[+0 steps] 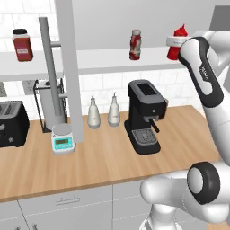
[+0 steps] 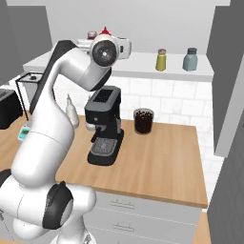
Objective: Put the shaker and condiment bottle from the counter next to their counterparts in the cabinet.
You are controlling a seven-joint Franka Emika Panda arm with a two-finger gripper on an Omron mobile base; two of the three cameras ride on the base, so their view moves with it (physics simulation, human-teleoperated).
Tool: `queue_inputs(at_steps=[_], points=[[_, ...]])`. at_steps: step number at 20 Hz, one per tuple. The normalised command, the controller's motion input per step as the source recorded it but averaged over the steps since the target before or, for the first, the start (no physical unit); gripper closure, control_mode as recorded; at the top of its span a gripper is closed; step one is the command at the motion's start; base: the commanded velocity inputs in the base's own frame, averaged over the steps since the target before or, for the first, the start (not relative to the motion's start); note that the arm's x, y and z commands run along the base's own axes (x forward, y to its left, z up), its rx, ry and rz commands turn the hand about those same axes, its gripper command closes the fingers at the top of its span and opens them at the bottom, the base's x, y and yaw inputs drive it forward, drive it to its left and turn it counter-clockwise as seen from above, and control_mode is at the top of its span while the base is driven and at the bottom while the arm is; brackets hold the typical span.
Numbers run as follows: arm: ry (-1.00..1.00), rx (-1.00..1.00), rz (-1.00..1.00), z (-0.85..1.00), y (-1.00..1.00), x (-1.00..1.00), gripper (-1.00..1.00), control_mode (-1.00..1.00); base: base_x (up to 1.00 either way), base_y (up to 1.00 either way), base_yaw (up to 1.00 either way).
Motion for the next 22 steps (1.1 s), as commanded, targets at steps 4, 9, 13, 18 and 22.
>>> queue_inputs(at_steps=[4, 9, 13, 18, 22], points=[[0.03, -0.06, 0.0, -0.21, 0.0, 0.08, 1.0, -1.0, 0.0, 0.0, 0.0], [0.01, -0.1, 0.0, -0.14, 0.0, 0.24, 1.0, -1.0, 0.0, 0.0, 0.0], [0.0, 0.0, 0.0, 0.0, 0.02, 0.42, 1.0, -1.0, 0.0, 0.0, 0.0], [0.0, 0.01, 0.0, 0.0, 0.01, 0.52, 1.0, -1.0, 0.0, 0.0, 0.0], [0.01, 0.04, 0.0, 0.0, 0.0, 0.48, 1.0, -1.0, 0.0, 0.0, 0.0]])
